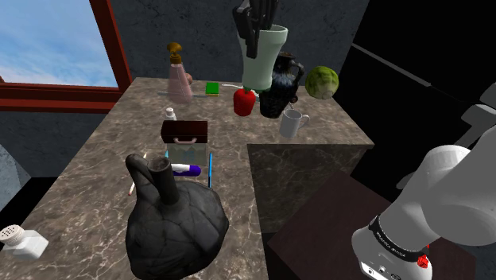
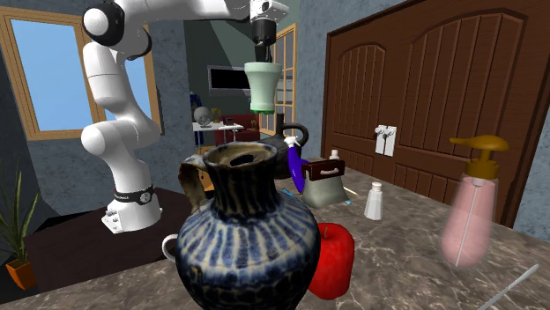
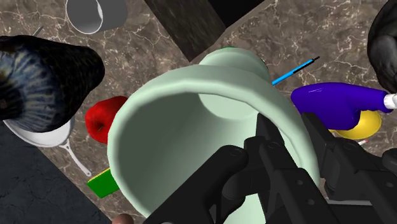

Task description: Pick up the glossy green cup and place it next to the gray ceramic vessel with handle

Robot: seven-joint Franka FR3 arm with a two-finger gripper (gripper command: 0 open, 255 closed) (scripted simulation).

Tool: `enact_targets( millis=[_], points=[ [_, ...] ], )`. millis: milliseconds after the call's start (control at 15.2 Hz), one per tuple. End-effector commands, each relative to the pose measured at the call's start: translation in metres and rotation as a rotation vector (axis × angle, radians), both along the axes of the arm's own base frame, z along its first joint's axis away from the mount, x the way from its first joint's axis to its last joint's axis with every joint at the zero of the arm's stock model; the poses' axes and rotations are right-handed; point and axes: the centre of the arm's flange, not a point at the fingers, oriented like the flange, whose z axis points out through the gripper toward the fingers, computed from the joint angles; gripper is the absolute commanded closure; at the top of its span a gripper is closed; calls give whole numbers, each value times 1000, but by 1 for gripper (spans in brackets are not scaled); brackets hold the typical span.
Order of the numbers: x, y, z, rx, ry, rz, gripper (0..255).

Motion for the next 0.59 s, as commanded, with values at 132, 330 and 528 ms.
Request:
enact_targets(
  millis=[132, 330, 528],
  points=[
    [0, 0, -21, 0, -1, 0, 255],
    [0, 0, -37, 0, -1, 0, 255],
    [0, 0, -53, 0, -1, 0, 255]
  ],
)
